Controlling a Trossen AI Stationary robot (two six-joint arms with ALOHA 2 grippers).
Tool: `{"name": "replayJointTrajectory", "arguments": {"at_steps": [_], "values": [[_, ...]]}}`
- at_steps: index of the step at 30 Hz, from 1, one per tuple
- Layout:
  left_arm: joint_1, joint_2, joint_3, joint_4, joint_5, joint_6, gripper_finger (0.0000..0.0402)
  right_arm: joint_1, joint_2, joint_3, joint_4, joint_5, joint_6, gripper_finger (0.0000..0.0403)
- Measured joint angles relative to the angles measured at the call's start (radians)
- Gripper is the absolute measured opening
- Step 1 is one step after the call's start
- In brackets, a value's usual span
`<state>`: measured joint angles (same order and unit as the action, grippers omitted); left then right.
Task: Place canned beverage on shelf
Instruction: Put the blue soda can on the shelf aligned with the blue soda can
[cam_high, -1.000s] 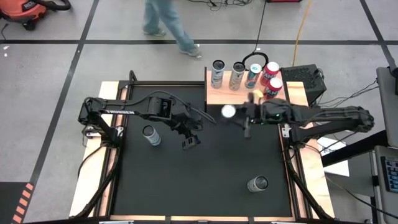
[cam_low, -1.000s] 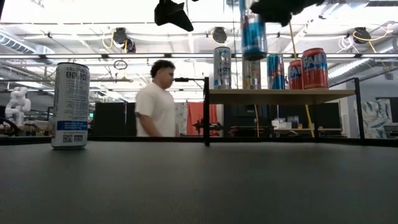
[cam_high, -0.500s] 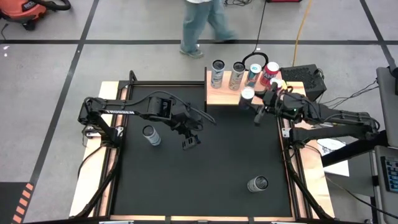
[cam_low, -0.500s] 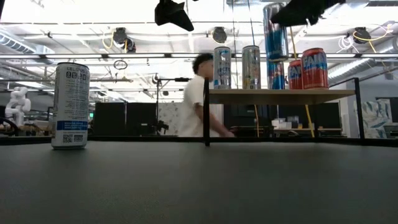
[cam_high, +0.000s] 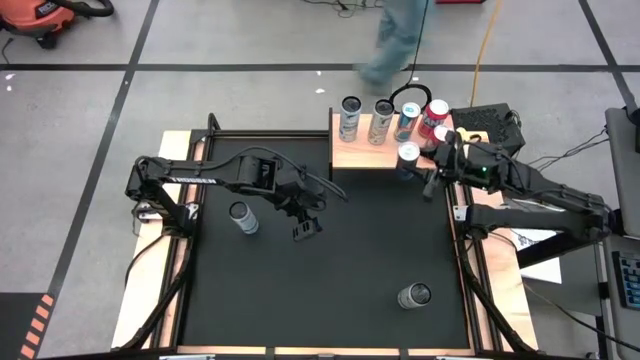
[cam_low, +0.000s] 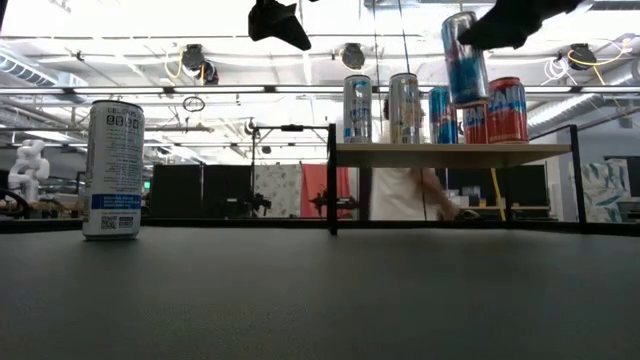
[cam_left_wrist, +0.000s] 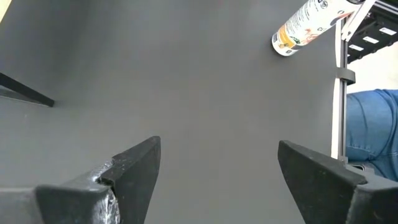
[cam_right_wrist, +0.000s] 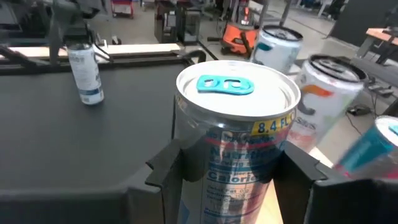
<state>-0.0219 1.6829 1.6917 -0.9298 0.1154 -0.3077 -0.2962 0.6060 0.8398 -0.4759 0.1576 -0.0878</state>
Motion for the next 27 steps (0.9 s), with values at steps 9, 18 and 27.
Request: {"name": "replayJointTrajectory", "arguments": {"at_steps": [9, 18, 27], "values": [[0.0, 0.0, 0.0, 0.0, 0.0, 0.0, 0.0322, -0.101, -0.068, 0.0, -0.03, -0.116, -0.071, 0.0157], [0.0, 0.0, 0.0, 0.007, 0.0, 0.001, 0.0322, -0.163, -0.07, 0.0, 0.073, -0.487, 0.008, 0.0157], [0.0, 0.0, 0.0, 0.007, 0.0, 0.058, 0.0322, -0.183, -0.069, 0.0, 0.109, -0.591, -0.13, 0.0157]]}}
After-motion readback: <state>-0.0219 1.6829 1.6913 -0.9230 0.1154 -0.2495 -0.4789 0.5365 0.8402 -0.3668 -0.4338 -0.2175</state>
